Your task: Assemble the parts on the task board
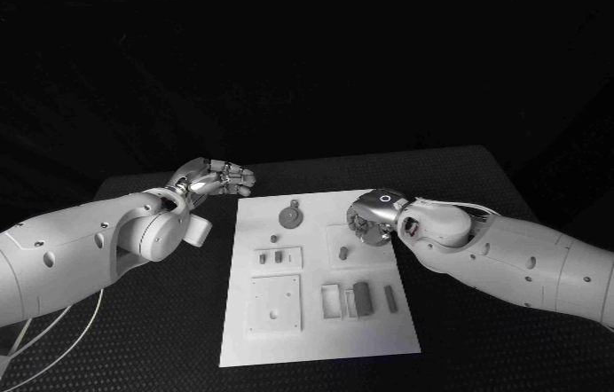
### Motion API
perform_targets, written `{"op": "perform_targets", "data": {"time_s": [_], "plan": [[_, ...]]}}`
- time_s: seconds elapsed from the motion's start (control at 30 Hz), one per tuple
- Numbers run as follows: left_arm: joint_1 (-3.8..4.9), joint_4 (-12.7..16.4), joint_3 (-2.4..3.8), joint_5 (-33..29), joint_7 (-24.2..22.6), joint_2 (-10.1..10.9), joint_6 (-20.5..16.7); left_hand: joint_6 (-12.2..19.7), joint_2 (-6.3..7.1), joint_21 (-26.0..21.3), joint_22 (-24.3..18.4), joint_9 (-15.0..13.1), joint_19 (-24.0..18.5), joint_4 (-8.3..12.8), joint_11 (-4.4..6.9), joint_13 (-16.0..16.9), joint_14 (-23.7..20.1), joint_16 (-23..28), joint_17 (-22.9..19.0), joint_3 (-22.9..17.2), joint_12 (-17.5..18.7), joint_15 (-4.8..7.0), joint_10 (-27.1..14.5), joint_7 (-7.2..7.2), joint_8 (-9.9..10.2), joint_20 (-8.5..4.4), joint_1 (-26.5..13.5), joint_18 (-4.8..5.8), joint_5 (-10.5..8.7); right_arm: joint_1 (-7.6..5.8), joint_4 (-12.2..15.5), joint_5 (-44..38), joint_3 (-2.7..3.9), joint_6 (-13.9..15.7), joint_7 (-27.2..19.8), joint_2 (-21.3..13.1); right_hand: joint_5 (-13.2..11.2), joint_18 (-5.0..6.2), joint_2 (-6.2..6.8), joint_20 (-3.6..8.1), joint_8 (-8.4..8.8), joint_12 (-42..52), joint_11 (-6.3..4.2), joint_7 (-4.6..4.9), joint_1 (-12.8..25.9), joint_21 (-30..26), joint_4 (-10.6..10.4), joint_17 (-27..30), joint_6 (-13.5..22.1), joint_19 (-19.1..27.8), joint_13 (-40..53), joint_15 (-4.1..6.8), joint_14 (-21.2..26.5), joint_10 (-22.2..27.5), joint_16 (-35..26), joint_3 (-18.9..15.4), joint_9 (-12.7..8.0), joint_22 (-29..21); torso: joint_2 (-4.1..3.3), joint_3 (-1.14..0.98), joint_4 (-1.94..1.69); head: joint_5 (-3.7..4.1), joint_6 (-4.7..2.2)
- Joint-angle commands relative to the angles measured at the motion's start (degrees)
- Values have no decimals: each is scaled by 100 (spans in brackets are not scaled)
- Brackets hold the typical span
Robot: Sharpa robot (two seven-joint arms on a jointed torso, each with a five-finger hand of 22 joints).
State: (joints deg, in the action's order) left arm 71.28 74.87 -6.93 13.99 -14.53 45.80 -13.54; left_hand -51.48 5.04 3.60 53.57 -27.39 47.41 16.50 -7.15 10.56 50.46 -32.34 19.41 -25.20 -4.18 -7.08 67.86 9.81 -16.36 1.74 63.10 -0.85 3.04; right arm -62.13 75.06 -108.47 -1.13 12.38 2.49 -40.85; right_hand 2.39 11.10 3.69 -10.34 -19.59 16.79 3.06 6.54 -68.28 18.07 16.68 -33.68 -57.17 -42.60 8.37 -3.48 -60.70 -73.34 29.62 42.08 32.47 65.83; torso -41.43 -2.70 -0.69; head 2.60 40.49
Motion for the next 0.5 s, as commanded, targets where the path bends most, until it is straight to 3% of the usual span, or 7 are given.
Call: {"op": "perform_targets", "data": {"time_s": [0.03, 0.5], "plan": [[3, 0, 4, -38, -34, -11, 52, 44, -40, 13, -8, 9, -37, 7, -8, -10, -10, 40, 10, 5, 19, -38, -50, -4, -16, 0, 7, 28, -6, 5, 66, 14, 18, -11, 24, -22, 40, 115, 18, 10, -33, 3, -4, 7, -36, -26, 13, -12, -33, -46, 0, 12, -33, -42, 5, 36, 15, 8, 0, 0, 1, -2, -6], [3, -14, 4, -38, -25, -13, 64, 49, -39, 14, -20, 11, -40, 7, -10, -14, -9, 53, 17, 7, 20, -40, -55, -2, -14, 3, 4, 27, -6, -20, 252, 75, 141, -8, 40, -125, 40, 117, 25, 7, -38, -4, -8, 4, -31, -35, 12, -33, -34, -50, 14, 17, -44, -55, 4, 45, 34, 12, 0, 0, -3, -1, -7]]}}
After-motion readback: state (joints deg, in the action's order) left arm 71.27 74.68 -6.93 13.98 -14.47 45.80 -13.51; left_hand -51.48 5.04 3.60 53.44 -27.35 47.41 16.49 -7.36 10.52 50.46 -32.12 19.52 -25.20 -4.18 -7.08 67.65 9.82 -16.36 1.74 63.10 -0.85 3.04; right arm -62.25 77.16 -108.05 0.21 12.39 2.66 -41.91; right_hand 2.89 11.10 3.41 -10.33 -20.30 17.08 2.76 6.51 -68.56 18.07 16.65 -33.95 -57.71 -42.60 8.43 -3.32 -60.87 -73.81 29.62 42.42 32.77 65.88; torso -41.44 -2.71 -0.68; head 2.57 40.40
